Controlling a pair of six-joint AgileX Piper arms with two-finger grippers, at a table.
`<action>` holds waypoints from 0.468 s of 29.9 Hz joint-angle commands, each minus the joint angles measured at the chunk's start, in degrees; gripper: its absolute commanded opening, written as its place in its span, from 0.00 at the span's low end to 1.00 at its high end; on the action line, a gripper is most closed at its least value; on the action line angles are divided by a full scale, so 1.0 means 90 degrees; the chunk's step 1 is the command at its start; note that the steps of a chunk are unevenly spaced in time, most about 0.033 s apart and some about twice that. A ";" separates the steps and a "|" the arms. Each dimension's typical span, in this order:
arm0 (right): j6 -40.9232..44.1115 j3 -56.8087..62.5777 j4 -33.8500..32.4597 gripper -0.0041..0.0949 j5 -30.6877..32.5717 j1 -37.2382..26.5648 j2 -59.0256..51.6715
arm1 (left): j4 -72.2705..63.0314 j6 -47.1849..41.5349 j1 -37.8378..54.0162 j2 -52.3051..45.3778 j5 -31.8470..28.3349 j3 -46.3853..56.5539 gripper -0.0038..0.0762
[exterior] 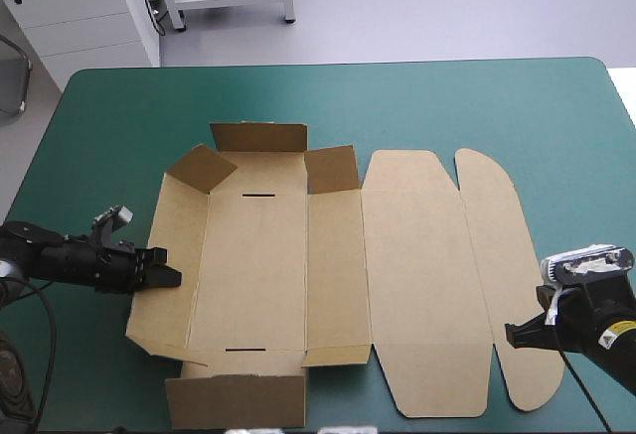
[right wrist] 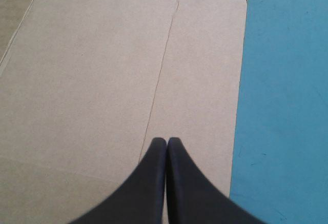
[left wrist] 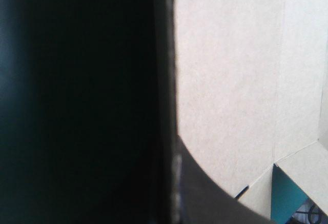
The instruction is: Fold the box
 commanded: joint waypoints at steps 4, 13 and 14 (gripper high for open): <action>0.0019 -0.0149 0.0036 0.03 -0.0386 -0.0022 0.0028 | -0.0377 0.0016 -0.0592 -0.0395 0.0640 -0.1383 0.04; 0.0065 -0.0149 -0.0098 0.03 -0.0481 -0.0022 0.0028 | 0.1696 -0.0929 -0.2266 -0.0742 0.0299 -0.4099 0.04; 0.0065 -0.0149 -0.0112 0.03 -0.0504 -0.0022 0.0028 | 0.1869 -0.0929 -0.2469 -0.0742 0.0180 -0.4382 0.04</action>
